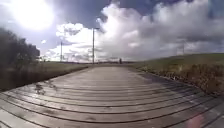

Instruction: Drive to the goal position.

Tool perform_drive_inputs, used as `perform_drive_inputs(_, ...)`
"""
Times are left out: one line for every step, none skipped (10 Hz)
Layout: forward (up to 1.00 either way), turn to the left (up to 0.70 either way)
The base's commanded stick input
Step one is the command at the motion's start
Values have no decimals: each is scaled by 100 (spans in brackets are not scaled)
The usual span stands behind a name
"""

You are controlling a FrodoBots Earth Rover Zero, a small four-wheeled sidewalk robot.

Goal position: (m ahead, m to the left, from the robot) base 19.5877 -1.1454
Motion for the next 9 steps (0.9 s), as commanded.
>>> perform_drive_inputs(0, 0)
perform_drive_inputs(0, 0)
perform_drive_inputs(0, -2)
perform_drive_inputs(0, -11)
perform_drive_inputs(0, -19)
perform_drive_inputs(0, -85)
perform_drive_inputs(0, -85)
perform_drive_inputs(0, -85)
perform_drive_inputs(0, -85)
